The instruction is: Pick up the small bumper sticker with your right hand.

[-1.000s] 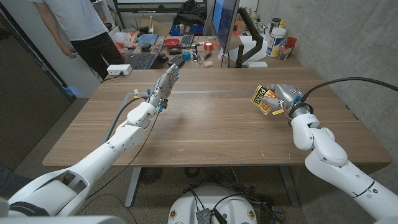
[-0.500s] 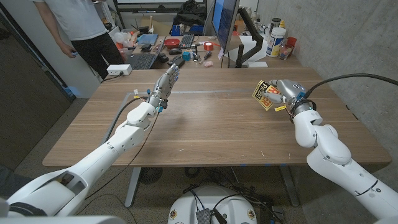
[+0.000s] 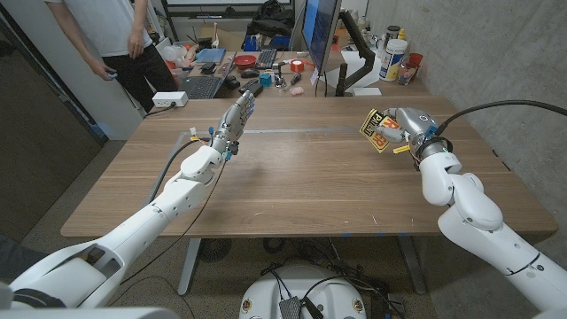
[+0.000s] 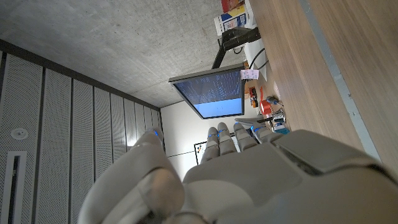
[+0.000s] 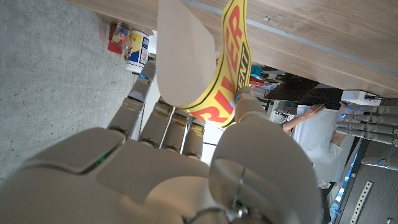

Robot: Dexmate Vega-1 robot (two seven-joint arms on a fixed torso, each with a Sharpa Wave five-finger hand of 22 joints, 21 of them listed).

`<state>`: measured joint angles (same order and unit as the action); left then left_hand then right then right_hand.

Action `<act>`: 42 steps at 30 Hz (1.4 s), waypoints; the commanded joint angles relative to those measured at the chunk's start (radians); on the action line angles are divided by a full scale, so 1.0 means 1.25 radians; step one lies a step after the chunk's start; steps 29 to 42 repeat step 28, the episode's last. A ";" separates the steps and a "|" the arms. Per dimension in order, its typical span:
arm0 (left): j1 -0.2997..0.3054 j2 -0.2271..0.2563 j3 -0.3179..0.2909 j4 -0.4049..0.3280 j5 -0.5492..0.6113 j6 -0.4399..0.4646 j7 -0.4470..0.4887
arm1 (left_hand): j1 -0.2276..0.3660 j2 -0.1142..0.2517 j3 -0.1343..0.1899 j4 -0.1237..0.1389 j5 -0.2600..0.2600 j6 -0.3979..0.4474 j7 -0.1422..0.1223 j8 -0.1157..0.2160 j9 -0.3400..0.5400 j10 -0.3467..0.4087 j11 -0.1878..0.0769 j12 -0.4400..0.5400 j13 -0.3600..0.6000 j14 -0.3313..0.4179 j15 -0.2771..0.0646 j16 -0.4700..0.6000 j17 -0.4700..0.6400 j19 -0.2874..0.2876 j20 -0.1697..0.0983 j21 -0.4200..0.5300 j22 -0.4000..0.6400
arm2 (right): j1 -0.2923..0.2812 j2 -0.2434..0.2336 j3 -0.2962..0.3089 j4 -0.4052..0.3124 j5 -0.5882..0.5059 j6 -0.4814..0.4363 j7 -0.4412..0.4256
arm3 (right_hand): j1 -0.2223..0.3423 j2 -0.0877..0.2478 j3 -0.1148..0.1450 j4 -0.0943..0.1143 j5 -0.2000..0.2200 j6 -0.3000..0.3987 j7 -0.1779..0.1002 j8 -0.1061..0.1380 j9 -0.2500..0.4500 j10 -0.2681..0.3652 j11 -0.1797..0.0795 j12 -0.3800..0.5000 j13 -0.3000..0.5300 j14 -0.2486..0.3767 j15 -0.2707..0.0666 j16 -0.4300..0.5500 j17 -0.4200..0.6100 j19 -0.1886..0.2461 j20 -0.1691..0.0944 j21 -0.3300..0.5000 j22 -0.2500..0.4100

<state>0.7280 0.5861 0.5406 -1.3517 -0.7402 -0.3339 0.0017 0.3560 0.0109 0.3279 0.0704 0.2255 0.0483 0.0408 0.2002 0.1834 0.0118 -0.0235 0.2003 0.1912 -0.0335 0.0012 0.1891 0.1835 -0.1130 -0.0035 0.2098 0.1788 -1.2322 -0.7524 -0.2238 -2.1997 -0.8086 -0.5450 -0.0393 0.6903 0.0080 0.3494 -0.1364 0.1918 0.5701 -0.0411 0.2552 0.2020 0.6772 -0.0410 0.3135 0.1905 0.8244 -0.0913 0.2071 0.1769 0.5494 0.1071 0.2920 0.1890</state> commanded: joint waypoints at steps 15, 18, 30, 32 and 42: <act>-0.016 -0.005 0.008 0.013 0.002 -0.006 -0.005 | 0.000 0.009 -0.002 0.001 -0.002 0.004 0.001 0.000 0.004 -0.003 -0.006 0.003 0.001 -0.011 -0.003 -0.001 0.002 -0.006 0.001 -0.005 0.003 | 0.007 0.009 0.014 -0.007 -0.003 0.004 0.001 | 0.005 0.003 0.004 0.004 -0.003 0.010 -0.001 -0.005 0.005 0.018 0.004 -0.007 0.001 -0.009 -0.008 -0.009 0.004 0.008 0.004 -0.007 0.002; -0.018 -0.005 0.008 0.014 0.001 -0.006 -0.007 | 0.000 0.009 -0.003 0.001 -0.002 0.004 0.000 0.000 0.004 -0.003 -0.005 0.003 0.001 -0.012 -0.004 -0.001 0.002 -0.006 0.000 -0.005 0.003 | 0.008 0.009 0.013 -0.007 -0.004 0.005 0.002 | 0.005 0.003 0.004 0.004 -0.003 0.011 -0.001 -0.006 0.005 0.018 0.004 -0.008 0.001 0.000 -0.011 -0.006 0.004 0.008 0.004 -0.008 0.002; -0.028 -0.010 0.008 0.031 -0.001 -0.007 -0.020 | 0.001 0.010 -0.004 0.001 -0.002 0.004 0.000 0.000 0.004 -0.001 -0.002 0.003 0.001 -0.012 -0.004 -0.001 0.002 -0.006 0.000 -0.005 0.003 | 0.021 0.013 0.002 0.002 -0.009 0.006 0.007 | 0.005 0.003 0.005 0.004 -0.004 0.016 -0.002 -0.006 0.005 0.023 0.003 -0.009 0.001 0.006 -0.014 -0.004 0.004 0.012 0.001 -0.008 0.002; -0.028 -0.010 0.008 0.031 -0.001 -0.007 -0.020 | 0.001 0.010 -0.004 0.001 -0.002 0.004 0.000 0.000 0.004 -0.001 -0.002 0.003 0.001 -0.012 -0.004 -0.001 0.002 -0.006 0.000 -0.005 0.003 | 0.021 0.013 0.002 0.002 -0.009 0.006 0.007 | 0.005 0.003 0.005 0.004 -0.004 0.016 -0.002 -0.006 0.005 0.023 0.003 -0.009 0.001 0.006 -0.014 -0.004 0.004 0.012 0.001 -0.008 0.002; -0.028 -0.010 0.008 0.031 -0.001 -0.007 -0.020 | 0.001 0.010 -0.004 0.001 -0.002 0.004 0.000 0.000 0.004 -0.001 -0.002 0.003 0.001 -0.012 -0.004 -0.001 0.002 -0.006 0.000 -0.005 0.003 | 0.021 0.013 0.002 0.002 -0.009 0.006 0.007 | 0.005 0.003 0.005 0.004 -0.004 0.016 -0.002 -0.006 0.005 0.023 0.003 -0.009 0.001 0.006 -0.014 -0.004 0.004 0.012 0.001 -0.008 0.002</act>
